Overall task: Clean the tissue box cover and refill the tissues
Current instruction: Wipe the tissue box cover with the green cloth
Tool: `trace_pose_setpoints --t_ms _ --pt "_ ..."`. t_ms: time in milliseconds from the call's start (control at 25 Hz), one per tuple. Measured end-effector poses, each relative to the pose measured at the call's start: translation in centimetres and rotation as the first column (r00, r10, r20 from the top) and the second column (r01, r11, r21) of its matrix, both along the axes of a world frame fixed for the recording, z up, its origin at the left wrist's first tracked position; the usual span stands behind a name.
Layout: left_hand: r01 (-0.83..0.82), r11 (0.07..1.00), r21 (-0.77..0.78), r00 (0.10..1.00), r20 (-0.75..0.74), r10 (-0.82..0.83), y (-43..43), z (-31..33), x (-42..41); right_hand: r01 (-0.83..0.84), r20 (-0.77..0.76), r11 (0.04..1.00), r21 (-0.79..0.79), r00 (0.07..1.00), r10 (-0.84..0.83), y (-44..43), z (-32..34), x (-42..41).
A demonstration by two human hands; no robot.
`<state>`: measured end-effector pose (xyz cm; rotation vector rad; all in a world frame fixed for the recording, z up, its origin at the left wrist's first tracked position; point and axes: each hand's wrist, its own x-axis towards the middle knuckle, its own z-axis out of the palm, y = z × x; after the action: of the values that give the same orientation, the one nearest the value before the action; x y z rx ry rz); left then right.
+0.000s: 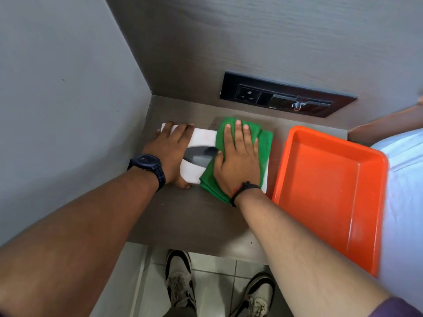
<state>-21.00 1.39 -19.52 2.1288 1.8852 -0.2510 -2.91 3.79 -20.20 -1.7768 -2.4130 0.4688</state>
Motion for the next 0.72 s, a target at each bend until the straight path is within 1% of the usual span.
trace_pose_setpoints --t_ms 80,160,280,360,440,560,640,720 --pt "-0.03 1.0 0.0 0.996 0.08 0.03 -0.1 -0.4 -0.4 -0.081 -0.034 0.997 -0.005 0.996 0.081 -0.3 -0.1 -1.9" --pt "-0.076 0.997 -0.002 0.987 0.145 0.075 -0.3 -0.7 -0.7 -0.171 -0.057 0.985 -0.021 0.984 0.17 -1.2 0.0 -2.1" --pt "-0.094 0.996 0.004 0.985 0.146 0.092 -0.3 -0.8 -0.8 -0.284 -0.088 0.958 -0.035 0.956 0.28 -1.8 0.2 0.9" --pt "-0.063 0.998 0.001 0.992 0.11 0.062 -0.2 -0.5 -0.6 -0.26 -0.08 0.965 -0.016 0.963 0.258 -1.7 0.5 3.3" --pt "-0.051 0.999 -0.019 0.995 0.084 0.052 -0.1 0.0 -0.4 -0.175 -0.042 0.985 0.003 0.984 0.175 -1.1 0.7 4.7" --pt "-0.06 0.998 -0.021 0.995 0.08 0.062 0.1 0.1 0.2 -0.075 -0.013 0.997 -0.008 0.997 0.075 0.1 0.6 4.1" --pt "-0.071 0.997 -0.007 0.995 0.076 0.071 0.2 0.1 0.5 -0.073 -0.044 0.997 -0.018 0.996 0.072 0.7 0.2 1.9" --pt "-0.072 0.997 0.003 0.991 0.109 0.072 0.3 0.0 0.4 -0.121 -0.079 0.993 -0.016 0.99 0.119 0.4 0.0 -0.5"
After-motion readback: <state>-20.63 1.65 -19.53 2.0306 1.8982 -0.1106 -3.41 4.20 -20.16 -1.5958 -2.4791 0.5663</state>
